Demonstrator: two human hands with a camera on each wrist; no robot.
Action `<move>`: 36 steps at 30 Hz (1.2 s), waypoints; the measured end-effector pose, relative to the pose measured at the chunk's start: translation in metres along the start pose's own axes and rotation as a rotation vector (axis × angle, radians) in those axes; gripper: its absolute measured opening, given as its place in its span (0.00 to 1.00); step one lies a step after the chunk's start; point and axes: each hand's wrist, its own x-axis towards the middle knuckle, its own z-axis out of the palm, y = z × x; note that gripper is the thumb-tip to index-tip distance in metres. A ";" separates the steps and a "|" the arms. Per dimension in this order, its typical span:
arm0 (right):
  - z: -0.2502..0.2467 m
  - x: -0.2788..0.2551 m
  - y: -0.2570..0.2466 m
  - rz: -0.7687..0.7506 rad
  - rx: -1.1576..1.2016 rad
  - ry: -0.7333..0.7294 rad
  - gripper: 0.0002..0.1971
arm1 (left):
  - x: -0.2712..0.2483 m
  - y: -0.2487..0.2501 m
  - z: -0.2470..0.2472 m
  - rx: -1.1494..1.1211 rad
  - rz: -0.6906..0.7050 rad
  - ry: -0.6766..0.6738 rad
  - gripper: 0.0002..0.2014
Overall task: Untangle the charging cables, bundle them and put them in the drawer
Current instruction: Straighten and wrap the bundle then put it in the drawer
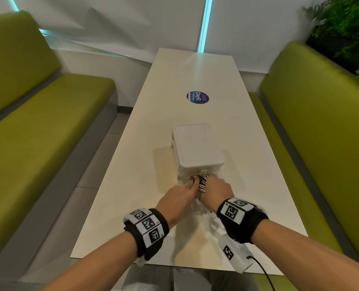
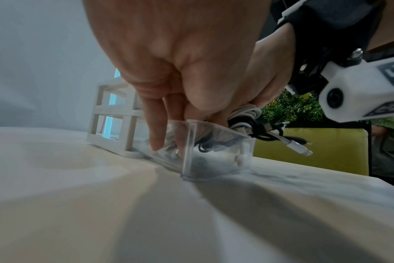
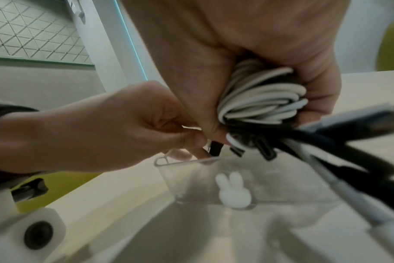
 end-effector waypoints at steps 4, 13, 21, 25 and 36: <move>0.003 0.006 -0.005 -0.038 -0.125 -0.092 0.15 | -0.002 -0.003 0.009 -0.085 0.023 0.043 0.31; -0.008 0.007 -0.006 0.019 0.059 -0.072 0.06 | 0.000 0.002 0.004 -0.061 -0.004 -0.068 0.35; -0.013 0.004 -0.012 0.005 -0.012 -0.146 0.16 | -0.001 0.000 -0.003 -0.087 0.039 -0.042 0.32; -0.021 0.006 -0.012 -0.049 -0.101 -0.304 0.21 | 0.000 0.000 0.001 -0.033 0.021 -0.074 0.34; 0.004 0.005 -0.006 0.135 0.214 -0.017 0.11 | 0.002 -0.006 0.004 -0.109 0.054 -0.087 0.38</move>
